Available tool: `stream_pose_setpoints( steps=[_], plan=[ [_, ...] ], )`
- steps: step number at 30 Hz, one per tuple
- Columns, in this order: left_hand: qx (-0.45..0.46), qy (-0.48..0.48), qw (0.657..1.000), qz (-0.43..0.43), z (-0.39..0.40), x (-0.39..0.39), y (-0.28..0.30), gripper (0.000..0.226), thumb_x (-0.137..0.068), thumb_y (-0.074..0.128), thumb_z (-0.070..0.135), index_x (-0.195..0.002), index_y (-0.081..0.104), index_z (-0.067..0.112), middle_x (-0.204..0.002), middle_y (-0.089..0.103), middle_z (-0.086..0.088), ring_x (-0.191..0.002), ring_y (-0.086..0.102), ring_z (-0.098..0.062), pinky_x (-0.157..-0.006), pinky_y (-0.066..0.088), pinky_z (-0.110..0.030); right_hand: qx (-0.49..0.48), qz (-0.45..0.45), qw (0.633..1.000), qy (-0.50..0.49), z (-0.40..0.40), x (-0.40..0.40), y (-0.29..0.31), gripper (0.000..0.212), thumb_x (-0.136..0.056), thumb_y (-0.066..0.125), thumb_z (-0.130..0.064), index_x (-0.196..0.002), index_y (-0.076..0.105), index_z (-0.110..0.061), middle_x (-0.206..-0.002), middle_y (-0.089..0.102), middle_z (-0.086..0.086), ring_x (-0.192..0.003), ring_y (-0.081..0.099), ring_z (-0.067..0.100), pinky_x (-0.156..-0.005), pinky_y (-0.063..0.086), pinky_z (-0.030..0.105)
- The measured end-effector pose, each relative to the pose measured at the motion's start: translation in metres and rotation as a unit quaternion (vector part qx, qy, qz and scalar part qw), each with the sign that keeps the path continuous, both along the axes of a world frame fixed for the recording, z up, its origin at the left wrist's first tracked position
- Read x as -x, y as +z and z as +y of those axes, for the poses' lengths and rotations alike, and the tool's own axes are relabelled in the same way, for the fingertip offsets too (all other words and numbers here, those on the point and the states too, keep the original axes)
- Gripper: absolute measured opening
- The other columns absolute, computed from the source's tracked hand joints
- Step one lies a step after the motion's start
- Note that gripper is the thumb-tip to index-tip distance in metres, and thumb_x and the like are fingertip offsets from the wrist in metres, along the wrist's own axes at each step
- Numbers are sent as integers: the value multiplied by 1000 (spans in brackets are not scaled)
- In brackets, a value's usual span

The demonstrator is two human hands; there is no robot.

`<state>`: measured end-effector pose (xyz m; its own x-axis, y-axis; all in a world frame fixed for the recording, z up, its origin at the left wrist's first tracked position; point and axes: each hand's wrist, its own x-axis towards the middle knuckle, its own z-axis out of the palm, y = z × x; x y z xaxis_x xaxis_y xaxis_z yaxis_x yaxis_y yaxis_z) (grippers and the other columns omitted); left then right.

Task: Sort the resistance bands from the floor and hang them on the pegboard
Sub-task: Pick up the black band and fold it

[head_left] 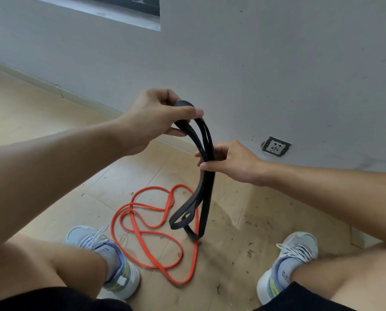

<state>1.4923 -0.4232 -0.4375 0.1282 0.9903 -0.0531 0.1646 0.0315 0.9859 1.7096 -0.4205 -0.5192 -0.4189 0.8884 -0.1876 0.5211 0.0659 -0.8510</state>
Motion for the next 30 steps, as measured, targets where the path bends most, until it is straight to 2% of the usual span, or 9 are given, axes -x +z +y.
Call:
stream_pose_setpoints(
  steps=[3, 9, 13, 18, 21, 24, 26, 28, 30],
  plan=[
    [9, 9, 1000, -2, 1, 4, -1, 23, -85, 80, 14, -92, 60, 7, -96, 68, -15, -93, 75, -26, -82, 64, -40, -12, 1, 1000, 0, 2, 0, -1, 17, -93, 73, -14, -109, 78, -20, -106, 79, -8, -104, 72, 5, -106, 53, 33],
    [44, 44, 998, -15, 8, 11, -7, 16, -87, 75, 7, -89, 60, 10, -98, 66, -13, -102, 73, -29, -82, 63, -37, 17, 42, 999, 3, 2, -1, -2, 25, -91, 79, -19, -115, 75, -17, -103, 81, 5, -99, 77, 18, -106, 54, 42],
    [61, 43, 997, 27, 9, 14, -9, 16, -88, 71, 3, -92, 57, 11, -99, 64, -13, -92, 72, -25, -85, 63, -42, -1, 13, 1000, 22, 1, -2, -4, 25, -90, 79, -26, -114, 76, -20, -104, 79, 11, -100, 77, 22, -104, 55, 46],
    [52, 65, 997, 4, 9, 12, -6, 20, -86, 72, -2, -86, 57, 11, -92, 62, -11, -90, 71, -25, -82, 64, -41, -7, -14, 1000, 11, 1, -1, 2, 32, -93, 76, -28, -123, 65, -28, -101, 81, -5, -95, 76, 7, -96, 55, 30],
    [36, 74, 997, -15, 8, 6, -2, 22, -85, 75, -1, -88, 57, 12, -92, 65, -12, -83, 74, -24, -76, 64, -36, -21, -36, 999, -2, 4, 1, 4, 26, -90, 79, -32, -109, 64, -23, -95, 78, -5, -91, 74, 7, -87, 55, 29],
    [17, 74, 997, -20, 5, 0, -1, 23, -83, 77, 1, -89, 58, 11, -93, 67, -13, -83, 76, -24, -77, 64, -39, -35, -53, 998, 2, 5, 2, 1, 24, -90, 78, -34, -110, 69, -22, -105, 75, -3, -101, 71, 13, -97, 56, 36],
    [10, 80, 996, -32, 4, -3, 0, 23, -82, 77, 1, -88, 59, 12, -89, 68, -11, -82, 76, -23, -77, 64, -40, -22, -47, 998, 20, 2, 4, 2, 27, -95, 73, -32, -121, 70, -24, -113, 73, -12, -107, 68, 5, -98, 52, 27],
    [5, 90, 995, -39, 4, -4, 1, 22, -81, 77, 0, -86, 60, 12, -86, 68, -9, -80, 76, -21, -77, 64, -40, -9, -46, 998, 31, 0, 6, 4, 30, -100, 67, -30, -130, 69, -26, -113, 70, -18, -107, 66, 0, -92, 49, 16],
    [2, 100, 994, -39, 4, -3, 1, 21, -80, 76, -2, -84, 61, 12, -84, 66, -7, -79, 75, -20, -77, 64, -41, -13, -41, 999, 23, 0, 7, 5, 29, -100, 67, -29, -129, 70, -24, -116, 72, -9, -106, 68, 5, -94, 51, 19]
  ],
)
